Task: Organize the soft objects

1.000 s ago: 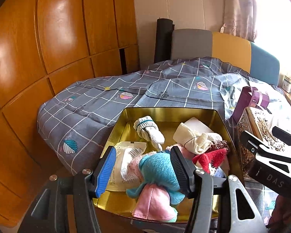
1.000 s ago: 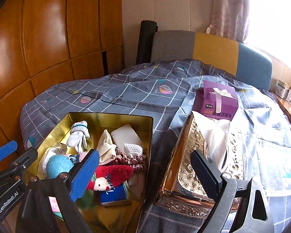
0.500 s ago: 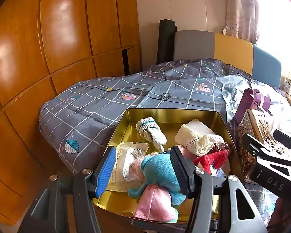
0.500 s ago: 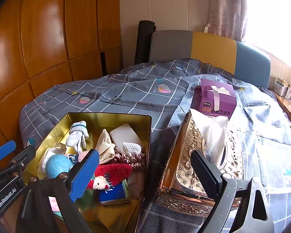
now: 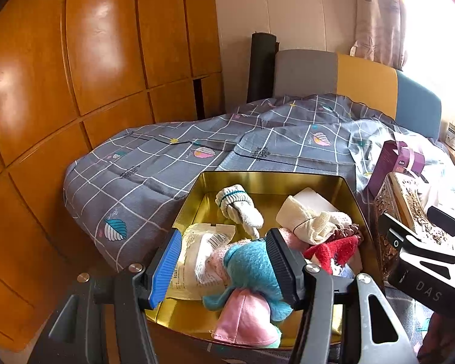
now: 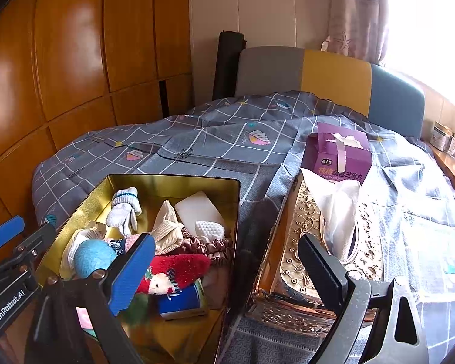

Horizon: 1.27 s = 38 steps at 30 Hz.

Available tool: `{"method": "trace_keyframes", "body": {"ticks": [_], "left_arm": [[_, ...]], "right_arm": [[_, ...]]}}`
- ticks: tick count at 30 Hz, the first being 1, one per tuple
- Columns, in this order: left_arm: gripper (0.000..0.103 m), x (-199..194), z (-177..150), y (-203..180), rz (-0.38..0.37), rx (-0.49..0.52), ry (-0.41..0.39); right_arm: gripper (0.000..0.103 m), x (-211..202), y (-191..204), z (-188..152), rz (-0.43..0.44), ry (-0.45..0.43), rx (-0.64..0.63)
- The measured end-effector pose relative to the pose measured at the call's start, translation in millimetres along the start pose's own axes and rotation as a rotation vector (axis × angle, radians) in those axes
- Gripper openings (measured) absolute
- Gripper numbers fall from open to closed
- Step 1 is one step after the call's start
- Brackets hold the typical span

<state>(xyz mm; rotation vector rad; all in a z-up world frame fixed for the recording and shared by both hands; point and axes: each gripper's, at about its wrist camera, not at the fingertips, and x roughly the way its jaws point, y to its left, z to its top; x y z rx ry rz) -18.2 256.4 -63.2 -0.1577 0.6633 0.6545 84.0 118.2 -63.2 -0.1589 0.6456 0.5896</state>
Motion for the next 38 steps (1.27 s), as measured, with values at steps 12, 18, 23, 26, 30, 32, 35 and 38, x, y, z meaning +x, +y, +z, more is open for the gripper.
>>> {"method": "trace_keyframes", "body": {"ticks": [12,18,23,26,30,32,35,38], "left_arm": [[0.058,0.2,-1.1,1.8,0.005,-0.005,0.004],[0.058,-1.2,-1.1,1.0,0.027,0.004,-0.014],[0.058,-1.1,-0.6,3.7,0.017,-0.011,-0.013],[0.058,-1.2,-1.1,2.7,0.006,-0.014,-0.013],[0.058,-0.8,-2.9,1.1,-0.022,-0.017,-0.017],[0.058,-1.7,-4.3,0.6,-0.024,-0.019,-0.030],[0.058,-2.8,-4.5,-0.1,-0.018,-0.015,-0.039],[0.058,-4.0,-3.7,-1.4,-0.017,-0.007,-0.041]], "right_arm": [[0.096,0.1,0.0,-1.5,0.003,0.003,-0.007],[0.096,-0.3,-0.3,-2.4,0.004,0.001,-0.009],[0.096,-0.9,0.1,-2.8,0.006,-0.002,-0.009],[0.096,-1.0,0.2,-2.9,0.006,-0.001,-0.009],[0.096,-1.1,0.5,-3.1,0.006,0.001,-0.011],[0.096,-1.1,0.7,-3.3,0.006,0.001,-0.014],[0.096,-2.1,0.6,-3.7,0.004,-0.003,-0.016],[0.096,-4.7,-0.3,-3.2,0.005,-0.011,-0.015]]}}
